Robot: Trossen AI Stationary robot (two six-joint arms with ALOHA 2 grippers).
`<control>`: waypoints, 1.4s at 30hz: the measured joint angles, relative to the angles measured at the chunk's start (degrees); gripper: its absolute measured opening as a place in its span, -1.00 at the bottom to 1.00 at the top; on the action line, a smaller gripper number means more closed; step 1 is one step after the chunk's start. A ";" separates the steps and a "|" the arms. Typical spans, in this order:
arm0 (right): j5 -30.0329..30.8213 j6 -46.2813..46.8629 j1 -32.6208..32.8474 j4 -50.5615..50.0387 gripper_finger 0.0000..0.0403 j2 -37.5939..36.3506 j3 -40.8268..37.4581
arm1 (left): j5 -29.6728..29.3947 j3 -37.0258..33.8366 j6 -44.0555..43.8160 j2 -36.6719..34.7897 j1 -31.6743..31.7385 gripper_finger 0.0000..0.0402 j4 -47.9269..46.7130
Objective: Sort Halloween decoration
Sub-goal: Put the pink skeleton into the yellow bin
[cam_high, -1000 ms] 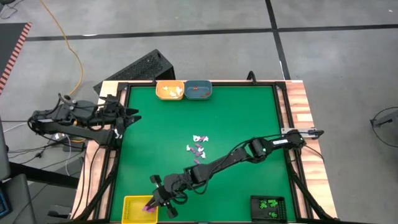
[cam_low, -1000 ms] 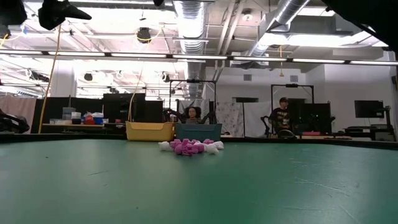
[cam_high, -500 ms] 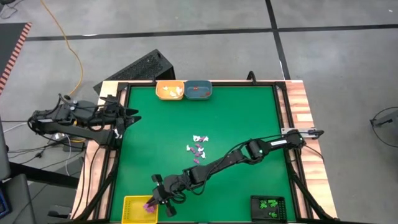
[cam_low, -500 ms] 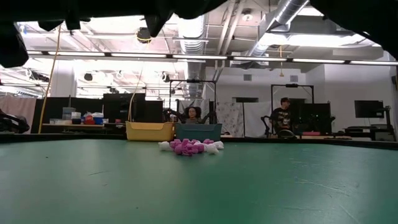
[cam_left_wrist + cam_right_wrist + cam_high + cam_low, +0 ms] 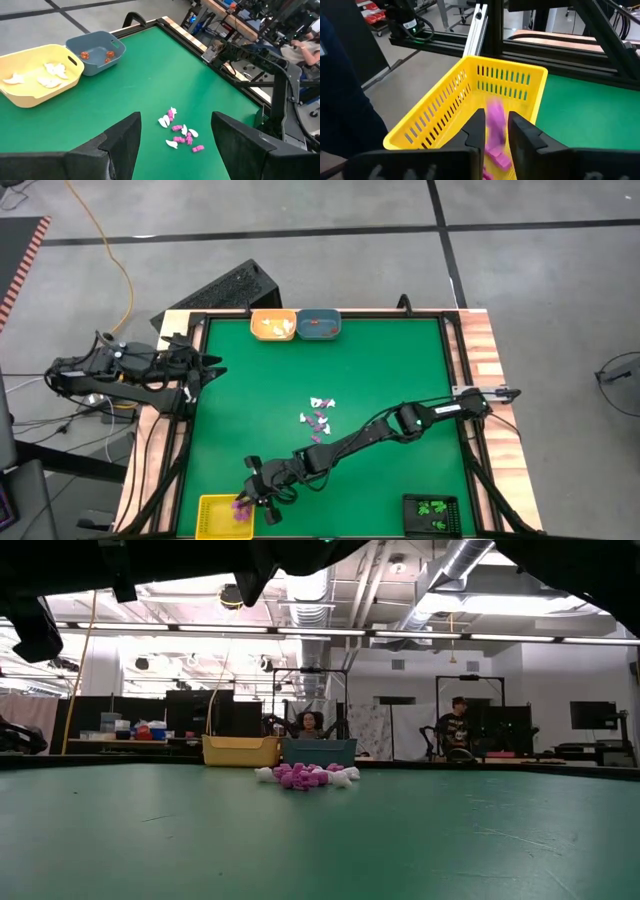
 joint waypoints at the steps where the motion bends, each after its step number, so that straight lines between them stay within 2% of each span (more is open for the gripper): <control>1: 0.00 0.01 0.00 0.06 -0.59 -0.01 0.00 | 0.00 0.00 0.00 0.00 0.02 0.15 0.02; 10: 0.00 2.20 -0.02 0.25 -0.44 -0.63 -0.02 | 0.00 0.00 0.04 0.00 0.02 0.15 0.04; 16: 0.16 2.46 -2.53 -5.07 -0.44 -7.26 0.04 | 0.00 0.00 0.52 0.00 0.02 0.15 0.11; 20: 3.80 3.84 -5.24 -19.66 -0.44 -13.31 0.11 | 0.00 0.00 1.29 0.00 0.00 0.15 0.23; 26: 3.89 0.84 -9.42 -41.86 -0.44 -23.44 0.02 | -0.32 0.00 1.32 0.00 0.00 0.15 0.39; 28: 5.66 -0.40 -10.39 -49.04 -0.44 -26.77 0.13 | -0.53 0.00 1.71 0.00 0.02 0.15 0.24; 36: 12.04 -0.58 -12.79 -78.29 -0.44 -33.24 -0.04 | -1.41 0.00 4.94 0.00 0.00 0.15 0.22; 39: 13.06 -0.65 -12.90 -84.34 -0.46 -35.17 -0.26 | -1.73 0.00 4.96 0.00 0.00 0.15 0.26; 42: 13.34 -1.63 -13.52 -85.93 -0.50 -38.01 -3.70 | -2.64 0.00 4.92 0.00 0.00 0.15 0.28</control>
